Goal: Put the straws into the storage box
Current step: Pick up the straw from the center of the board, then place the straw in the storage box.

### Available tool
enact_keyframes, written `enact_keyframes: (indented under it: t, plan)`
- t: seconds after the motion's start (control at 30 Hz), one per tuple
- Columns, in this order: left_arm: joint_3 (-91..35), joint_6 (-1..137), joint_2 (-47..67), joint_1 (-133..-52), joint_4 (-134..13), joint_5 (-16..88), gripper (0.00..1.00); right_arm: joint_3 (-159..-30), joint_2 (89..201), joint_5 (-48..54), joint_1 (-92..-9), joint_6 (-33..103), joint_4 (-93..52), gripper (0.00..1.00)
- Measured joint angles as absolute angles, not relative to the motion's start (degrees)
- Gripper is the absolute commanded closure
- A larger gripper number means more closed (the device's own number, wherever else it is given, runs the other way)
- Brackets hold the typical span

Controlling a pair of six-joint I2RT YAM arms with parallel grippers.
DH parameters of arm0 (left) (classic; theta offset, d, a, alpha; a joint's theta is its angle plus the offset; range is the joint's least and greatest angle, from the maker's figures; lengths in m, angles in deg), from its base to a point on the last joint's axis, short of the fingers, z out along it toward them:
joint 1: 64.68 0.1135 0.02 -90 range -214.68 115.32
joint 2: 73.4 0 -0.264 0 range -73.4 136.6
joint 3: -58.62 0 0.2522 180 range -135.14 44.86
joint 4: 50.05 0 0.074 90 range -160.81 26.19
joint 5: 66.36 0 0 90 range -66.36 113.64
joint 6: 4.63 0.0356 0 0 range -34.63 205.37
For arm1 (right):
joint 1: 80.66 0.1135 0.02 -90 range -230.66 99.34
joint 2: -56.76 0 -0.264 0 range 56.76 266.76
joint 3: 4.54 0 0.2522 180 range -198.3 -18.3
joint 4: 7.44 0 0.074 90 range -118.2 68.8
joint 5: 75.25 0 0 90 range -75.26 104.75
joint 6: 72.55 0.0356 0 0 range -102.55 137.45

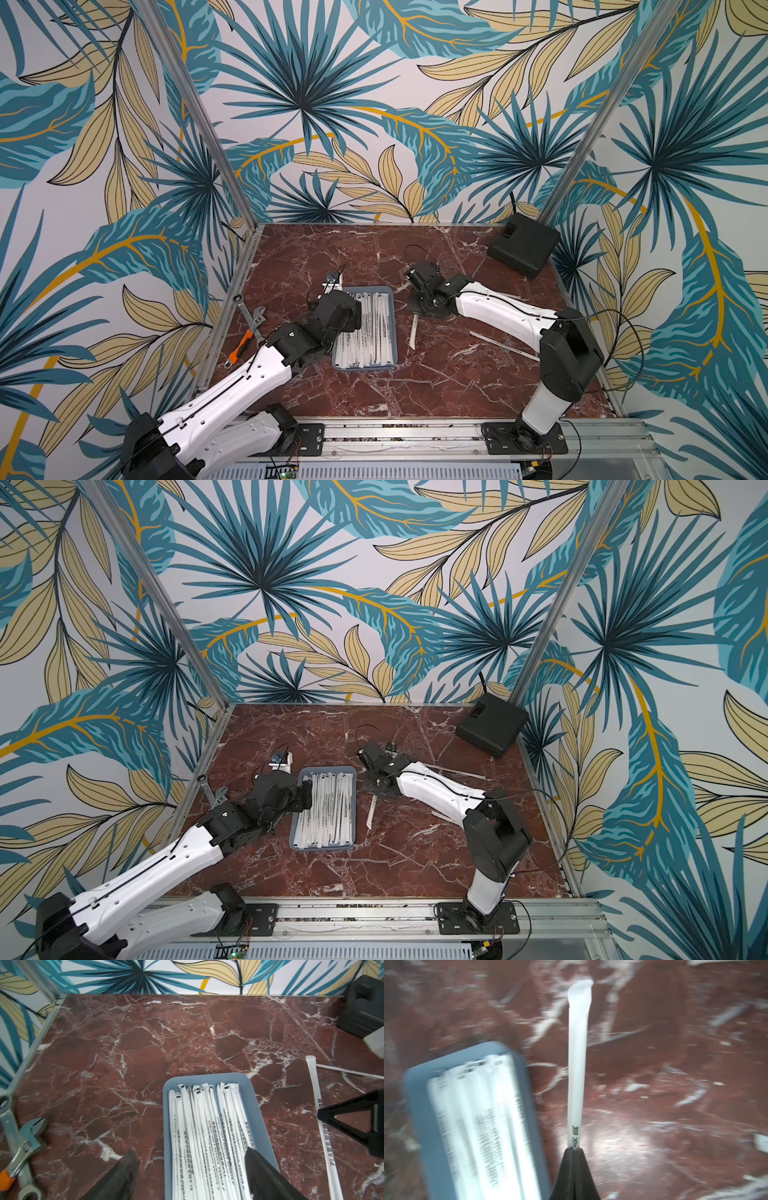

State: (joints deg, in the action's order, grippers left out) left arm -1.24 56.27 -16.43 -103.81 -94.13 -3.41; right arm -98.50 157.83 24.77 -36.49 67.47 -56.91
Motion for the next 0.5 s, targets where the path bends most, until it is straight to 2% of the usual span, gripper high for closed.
enact_keyframes:
  t: [0.13, 0.33, 0.5]
  plan:
    - [0.05, 55.00, -18.26, -101.93, -95.49, -3.08, 0.15, -107.22, 163.54, 23.43, -30.66, 66.88, -55.53, 1.00]
    - [0.35, 54.13, -19.35, -100.93, -95.90, -1.88, 0.15, -111.42, 174.16, 19.72, -30.64, 66.44, -55.53, 1.00]
    - [1.27, 53.71, -19.51, -100.84, -95.82, -0.92, 0.15, -111.61, 178.44, 18.23, -30.11, 66.37, -55.95, 0.96]
